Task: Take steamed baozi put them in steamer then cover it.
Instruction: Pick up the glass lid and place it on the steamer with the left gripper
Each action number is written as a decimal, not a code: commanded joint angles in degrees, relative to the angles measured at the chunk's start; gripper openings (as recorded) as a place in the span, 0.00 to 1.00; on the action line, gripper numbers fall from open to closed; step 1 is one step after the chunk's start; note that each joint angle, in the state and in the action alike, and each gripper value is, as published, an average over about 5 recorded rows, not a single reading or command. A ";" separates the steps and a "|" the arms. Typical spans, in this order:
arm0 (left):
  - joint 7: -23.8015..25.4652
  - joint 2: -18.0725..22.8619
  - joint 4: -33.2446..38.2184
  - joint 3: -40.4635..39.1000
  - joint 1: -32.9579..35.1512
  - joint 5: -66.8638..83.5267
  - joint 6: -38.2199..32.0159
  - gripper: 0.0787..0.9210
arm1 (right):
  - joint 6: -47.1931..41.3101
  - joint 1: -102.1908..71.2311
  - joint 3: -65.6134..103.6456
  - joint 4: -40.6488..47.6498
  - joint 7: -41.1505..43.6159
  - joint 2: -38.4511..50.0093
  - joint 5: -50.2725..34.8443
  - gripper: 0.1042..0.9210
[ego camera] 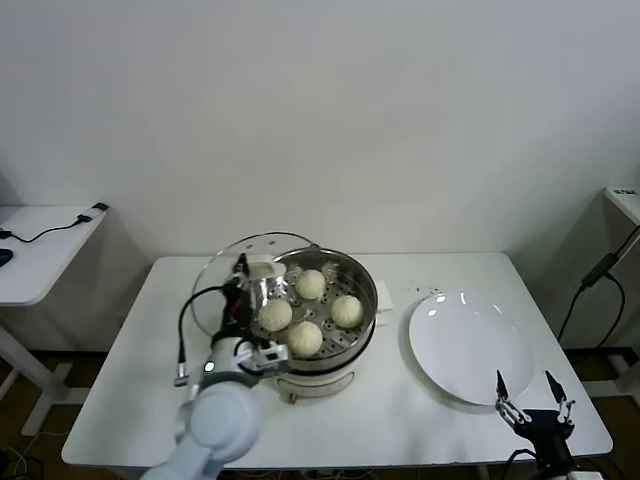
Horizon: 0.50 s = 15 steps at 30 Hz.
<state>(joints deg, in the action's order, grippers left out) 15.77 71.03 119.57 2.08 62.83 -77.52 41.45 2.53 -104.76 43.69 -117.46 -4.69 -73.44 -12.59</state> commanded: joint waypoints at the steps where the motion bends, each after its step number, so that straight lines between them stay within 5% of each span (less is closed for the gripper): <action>1: 5.08 6.40 0.73 -8.83 -3.28 -9.35 3.55 0.06 | 0.37 0.13 0.01 0.06 -0.07 -0.39 0.72 0.88; 15: 5.18 15.41 -7.53 -13.62 -4.31 -14.78 3.55 0.06 | 2.49 -1.01 0.21 0.13 -0.06 -1.14 0.48 0.88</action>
<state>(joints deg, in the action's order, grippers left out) 19.09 83.15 113.33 -7.91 60.02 -89.52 42.22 4.16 -105.61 43.63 -117.38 -4.66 -74.49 -12.15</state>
